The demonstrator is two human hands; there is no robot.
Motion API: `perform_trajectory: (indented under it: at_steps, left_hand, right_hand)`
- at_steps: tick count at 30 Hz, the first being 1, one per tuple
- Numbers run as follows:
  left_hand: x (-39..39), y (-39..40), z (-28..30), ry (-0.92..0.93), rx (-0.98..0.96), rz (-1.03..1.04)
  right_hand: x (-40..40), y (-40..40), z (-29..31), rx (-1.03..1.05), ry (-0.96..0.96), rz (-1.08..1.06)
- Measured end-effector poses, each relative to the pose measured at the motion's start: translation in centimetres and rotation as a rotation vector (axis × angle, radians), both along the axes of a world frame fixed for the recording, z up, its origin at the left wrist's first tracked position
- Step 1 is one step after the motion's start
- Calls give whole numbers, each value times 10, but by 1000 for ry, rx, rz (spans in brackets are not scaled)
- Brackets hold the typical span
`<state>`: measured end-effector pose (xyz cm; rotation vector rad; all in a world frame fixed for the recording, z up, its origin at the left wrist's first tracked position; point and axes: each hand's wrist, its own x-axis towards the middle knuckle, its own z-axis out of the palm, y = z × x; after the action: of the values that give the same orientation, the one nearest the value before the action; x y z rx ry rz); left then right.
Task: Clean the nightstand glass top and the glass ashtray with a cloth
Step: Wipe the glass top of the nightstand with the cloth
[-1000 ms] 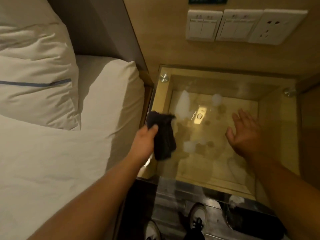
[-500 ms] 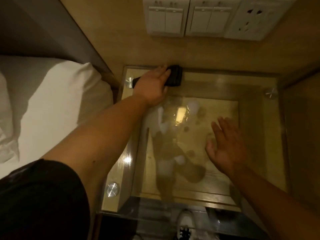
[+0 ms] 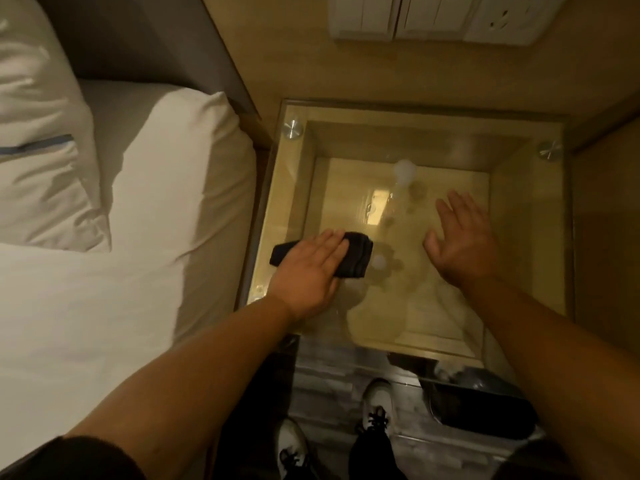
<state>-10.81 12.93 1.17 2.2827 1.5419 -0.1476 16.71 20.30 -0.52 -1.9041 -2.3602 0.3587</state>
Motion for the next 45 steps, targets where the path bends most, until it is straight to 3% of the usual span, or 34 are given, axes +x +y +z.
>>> perform_trajectory:
  at_steps: [7,13,20,23,26,29,34,37,40,45]
  left_hand:
    - [-3,-127,7,-18,-55,-43]
    - [4,-162,18,-164,-124,40]
    - [15,-109,56,-886,-507,755]
    - [16,-44,63,-994,-410,978]
    - [15,35,65,-1033,-303,1075]
    - [12,118,59,-914,-112,955]
    - [18,236,32,-434,166,571]
    - [34,272,10,-175,167,337]
    - [52,270,-13,-151,109,85]
    - [48,259,-26,-88,184,-47]
  right_hand:
    - [-1,-1,-4,-44,-60,-7]
    - [-1,2,-5,-41,-51,-8]
    - [2,7,1,-63,-43,-25]
    - [2,10,3,-90,-66,-35]
    - [3,14,0,-129,-101,-41]
    - [4,15,-3,-103,-118,-47]
    - [4,13,-7,-61,-78,-40]
    - [3,10,-8,-8,-92,-29]
    - [3,9,-11,30,-60,-11]
    - [3,9,-9,46,-46,-7]
